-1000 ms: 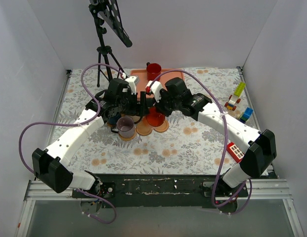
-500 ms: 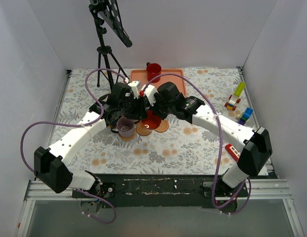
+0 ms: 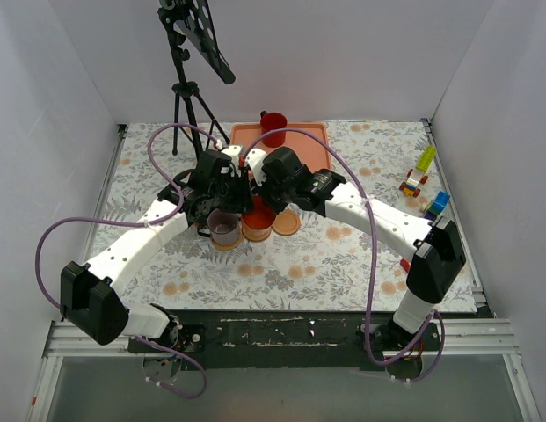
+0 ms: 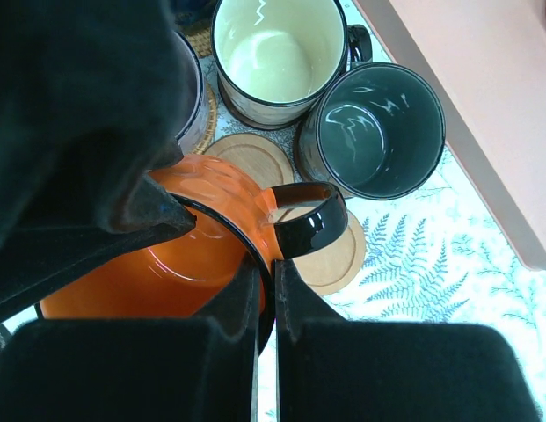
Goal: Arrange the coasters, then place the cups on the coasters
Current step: Place the cup on the coaster.
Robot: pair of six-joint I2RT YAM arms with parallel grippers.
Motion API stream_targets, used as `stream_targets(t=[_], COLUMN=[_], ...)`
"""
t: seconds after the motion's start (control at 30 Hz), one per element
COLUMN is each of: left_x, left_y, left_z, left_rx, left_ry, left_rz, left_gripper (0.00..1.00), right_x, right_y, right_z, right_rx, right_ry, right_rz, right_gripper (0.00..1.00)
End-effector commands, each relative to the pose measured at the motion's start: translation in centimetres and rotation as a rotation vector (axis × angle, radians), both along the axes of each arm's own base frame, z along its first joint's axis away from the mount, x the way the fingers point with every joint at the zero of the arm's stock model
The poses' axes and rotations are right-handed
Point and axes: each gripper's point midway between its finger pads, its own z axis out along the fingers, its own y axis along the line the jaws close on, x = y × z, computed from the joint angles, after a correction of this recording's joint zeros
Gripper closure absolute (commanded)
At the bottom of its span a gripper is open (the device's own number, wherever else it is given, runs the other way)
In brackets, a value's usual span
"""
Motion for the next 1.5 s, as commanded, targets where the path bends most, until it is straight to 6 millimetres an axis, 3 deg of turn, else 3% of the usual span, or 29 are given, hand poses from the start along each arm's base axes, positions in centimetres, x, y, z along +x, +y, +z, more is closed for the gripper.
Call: stream_targets(t=[0.0,0.13,0.23,0.4,0.63,0.7,0.8,0.97,1.07,1.23,1.37,1.47], left_x=[0.3,-0.2,-0.5,-1.6,-2.0,-1.8,-1.2,-0.4,-0.1,0.8,1.6,2.0], left_y=[0.5,0.2,0.7,0.9,1.2,1.2,2.0,2.2,2.3,3.0,3.0,2.7], left_z=[0.7,1.3,0.6,-0.4,-1.4,-1.8,-2.4,-2.8,-2.4,-1.1,-0.3,-0.1], left_rx=[0.014,0.008,0.023,0.022,0.012,0.012,0.052,0.086,0.092,0.098,0.087,0.065], left_ry=[-0.030,-0.058,-0.058,-0.039,0.000,0.020,0.055,0.073,0.074,0.065,0.081,0.101], left_rz=[0.019,-0.037,-0.033,-0.060,-0.007,0.016,0.089,0.129,0.144,0.240,0.312,0.355], left_gripper=[1.00,1.00,0.99,0.63,0.46,0.53,0.75,1.00,1.00,1.00,1.00,1.00], right_x=[0.6,0.3,-0.3,-1.1,-1.2,-0.8,0.1,0.3,0.4,1.0,0.8,0.8], right_y=[3.9,4.7,5.0,4.7,4.4,4.6,4.6,4.8,4.6,2.9,1.7,0.8], right_z=[6.5,5.8,5.2,4.7,4.0,4.1,4.2,3.9,3.6,4.0,4.2,4.3], right_rx=[0.235,0.229,0.222,0.193,0.157,0.161,0.164,0.125,0.112,0.115,0.118,0.109], right_ry=[-0.038,0.015,0.040,0.083,0.162,0.164,0.149,0.140,0.146,0.147,0.165,0.179], right_rz=[-0.034,-0.023,0.018,0.036,-0.038,-0.071,-0.127,-0.153,-0.189,-0.327,-0.410,-0.490], right_gripper=[0.99,0.99,0.99,0.99,0.99,0.99,0.99,0.99,0.98,0.66,0.53,0.49])
